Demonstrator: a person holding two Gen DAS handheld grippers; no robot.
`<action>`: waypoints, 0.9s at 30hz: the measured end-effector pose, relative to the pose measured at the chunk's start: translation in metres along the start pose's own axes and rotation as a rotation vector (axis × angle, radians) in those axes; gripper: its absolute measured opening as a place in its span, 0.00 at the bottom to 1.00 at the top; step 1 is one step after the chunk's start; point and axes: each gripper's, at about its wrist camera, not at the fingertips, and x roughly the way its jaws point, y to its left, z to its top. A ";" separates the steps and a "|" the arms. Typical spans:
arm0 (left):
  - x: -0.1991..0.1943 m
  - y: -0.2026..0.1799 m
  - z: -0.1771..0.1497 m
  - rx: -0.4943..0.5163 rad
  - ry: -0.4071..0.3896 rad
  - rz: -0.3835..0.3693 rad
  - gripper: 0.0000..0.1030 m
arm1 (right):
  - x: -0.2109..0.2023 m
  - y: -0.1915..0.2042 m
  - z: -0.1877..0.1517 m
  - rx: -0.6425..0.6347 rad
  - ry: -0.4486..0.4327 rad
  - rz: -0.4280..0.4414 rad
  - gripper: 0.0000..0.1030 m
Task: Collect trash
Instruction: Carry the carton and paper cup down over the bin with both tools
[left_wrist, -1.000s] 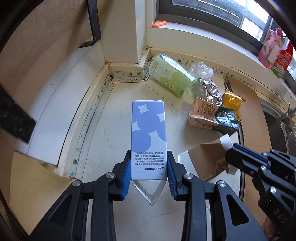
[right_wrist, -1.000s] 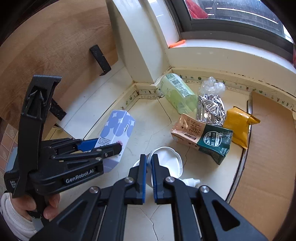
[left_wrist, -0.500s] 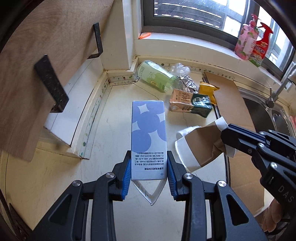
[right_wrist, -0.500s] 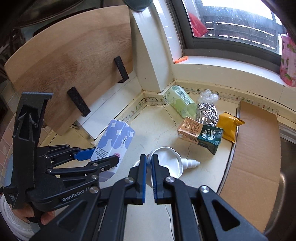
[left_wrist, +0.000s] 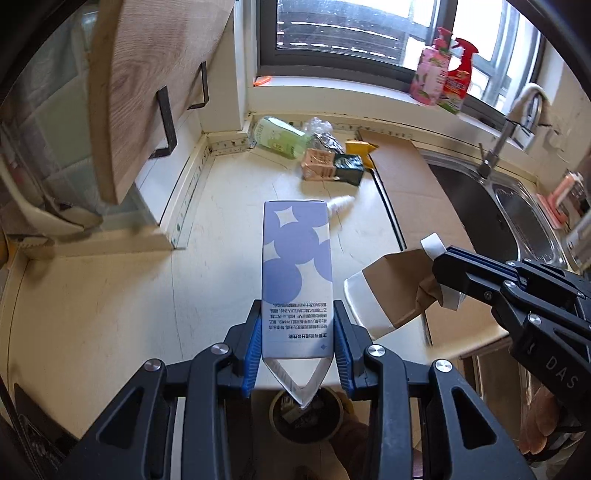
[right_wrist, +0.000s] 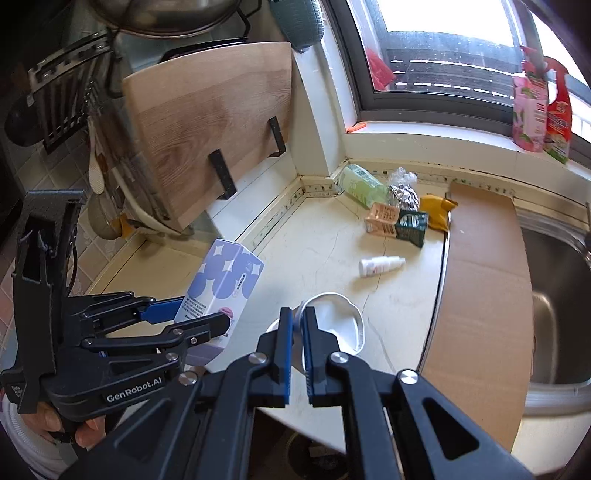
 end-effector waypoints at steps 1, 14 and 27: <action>-0.004 -0.001 -0.008 0.002 0.001 -0.008 0.32 | -0.004 0.005 -0.007 0.001 0.000 -0.007 0.05; -0.024 -0.011 -0.123 0.050 0.086 -0.095 0.32 | -0.035 0.063 -0.124 0.040 0.085 -0.058 0.05; 0.051 -0.009 -0.200 -0.022 0.292 -0.124 0.32 | 0.025 0.036 -0.216 0.157 0.295 -0.129 0.05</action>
